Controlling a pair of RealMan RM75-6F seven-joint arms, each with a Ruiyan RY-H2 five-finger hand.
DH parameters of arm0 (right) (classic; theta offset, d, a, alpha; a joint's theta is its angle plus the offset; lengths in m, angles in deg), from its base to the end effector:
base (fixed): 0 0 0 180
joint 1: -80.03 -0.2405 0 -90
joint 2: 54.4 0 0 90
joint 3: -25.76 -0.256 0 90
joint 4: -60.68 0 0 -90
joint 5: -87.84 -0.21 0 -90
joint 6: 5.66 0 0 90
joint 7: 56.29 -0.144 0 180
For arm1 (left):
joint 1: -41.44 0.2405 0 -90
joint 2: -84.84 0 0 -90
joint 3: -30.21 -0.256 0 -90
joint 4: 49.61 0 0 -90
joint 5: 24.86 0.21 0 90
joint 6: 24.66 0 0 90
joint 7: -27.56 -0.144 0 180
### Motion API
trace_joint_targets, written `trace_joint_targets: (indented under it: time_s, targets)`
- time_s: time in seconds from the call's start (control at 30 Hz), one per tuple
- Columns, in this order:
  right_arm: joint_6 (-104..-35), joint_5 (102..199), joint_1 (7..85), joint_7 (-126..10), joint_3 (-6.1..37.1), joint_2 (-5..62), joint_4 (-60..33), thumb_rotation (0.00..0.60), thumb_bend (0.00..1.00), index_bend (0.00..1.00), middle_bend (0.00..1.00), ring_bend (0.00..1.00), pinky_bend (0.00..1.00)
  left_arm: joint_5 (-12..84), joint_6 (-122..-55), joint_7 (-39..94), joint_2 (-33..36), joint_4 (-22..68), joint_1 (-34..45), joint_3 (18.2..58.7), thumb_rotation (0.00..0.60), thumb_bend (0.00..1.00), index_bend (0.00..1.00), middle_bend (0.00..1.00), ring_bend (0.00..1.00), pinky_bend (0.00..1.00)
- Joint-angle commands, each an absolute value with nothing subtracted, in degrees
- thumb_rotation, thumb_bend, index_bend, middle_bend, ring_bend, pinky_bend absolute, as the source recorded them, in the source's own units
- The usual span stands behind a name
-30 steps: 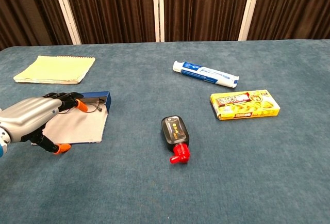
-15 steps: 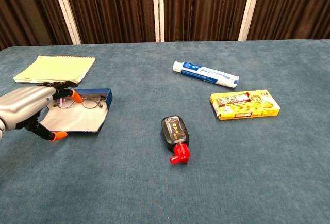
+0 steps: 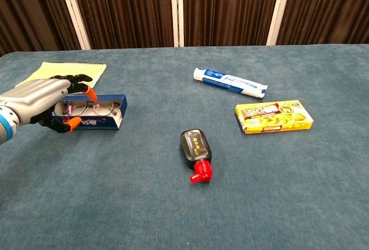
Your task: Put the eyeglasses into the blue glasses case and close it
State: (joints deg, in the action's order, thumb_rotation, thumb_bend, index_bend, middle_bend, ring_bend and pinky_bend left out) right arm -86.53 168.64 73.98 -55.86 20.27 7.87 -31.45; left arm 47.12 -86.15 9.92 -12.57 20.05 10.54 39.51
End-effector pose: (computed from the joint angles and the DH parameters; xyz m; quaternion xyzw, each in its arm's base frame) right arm -0.3220 -0.1971 0.1723 0.5812 -0.3975 0.3635 0.6099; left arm -0.2251 0.3197 -0.0329 -0.7030 -0.3724 -0.3472 0.4965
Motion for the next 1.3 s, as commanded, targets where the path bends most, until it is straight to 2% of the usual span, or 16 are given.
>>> trace_joint_targets:
  time_s: [0.03,0.4,0.77,1.0,1.3]
  targets:
    - [-86.4,168.6,73.9,-55.8,20.3,7.9,-31.4,0.600,0.00,0.00,0.00,0.00,0.00,46.4,-85.7,9.7,-12.8,19.7,10.3,39.8,0.600,0.50,0.27,0.00,0.00,0.00]
    - [-86.1,168.5,73.8,-55.6,20.4,8.1,-31.4,0.600,0.00,0.00,0.00,0.00,0.00,46.2,-84.1,12.5,-15.4,14.6,10.2,38.4,0.600,0.50,0.41,0.00,0.00,0.00]
    - [-86.2,168.8,73.8,-56.1,20.5,7.9,-31.7,0.600,0.00,0.00,0.00,0.00,0.00,48.5,-87.0,12.0,-13.1,18.4,11.7,36.5,0.600,0.51,0.63,0.00,0.00,0.00]
    - [-87.0,169.4,74.2,-56.9,20.5,7.3,-32.1,0.600,0.00,0.00,0.00,0.00,0.00,50.8,-91.5,7.5,-5.5,29.2,14.4,34.3,0.600,0.51,0.67,0.00,0.00,0.00]
    - [-87.1,169.6,74.3,-57.0,20.6,7.2,-32.4,0.600,0.00,0.00,0.00,0.00,0.00,48.3,-90.8,0.4,4.4,42.9,16.6,31.4,0.600,0.52,0.68,0.00,0.00,0.00]
